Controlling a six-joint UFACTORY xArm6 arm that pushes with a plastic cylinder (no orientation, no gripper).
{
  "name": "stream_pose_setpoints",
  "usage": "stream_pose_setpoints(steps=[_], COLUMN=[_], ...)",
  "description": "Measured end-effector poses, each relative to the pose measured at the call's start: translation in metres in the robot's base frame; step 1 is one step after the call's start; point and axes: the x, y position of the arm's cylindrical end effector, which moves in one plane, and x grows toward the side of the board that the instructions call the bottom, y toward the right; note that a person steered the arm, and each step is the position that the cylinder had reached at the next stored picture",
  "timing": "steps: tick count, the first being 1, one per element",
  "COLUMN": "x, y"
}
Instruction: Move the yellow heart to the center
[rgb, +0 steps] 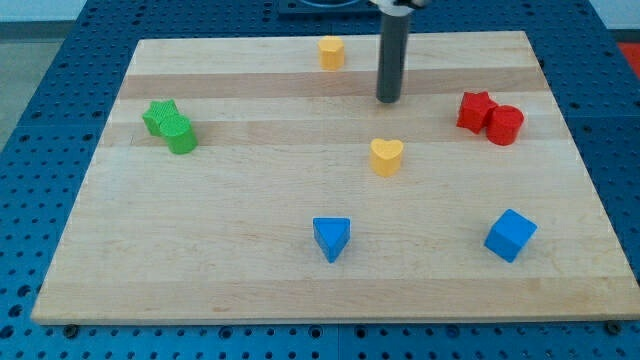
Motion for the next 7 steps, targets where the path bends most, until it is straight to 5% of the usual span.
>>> stream_pose_setpoints(steps=[3,7], x=[0.102,0.102], y=[0.029,-0.029])
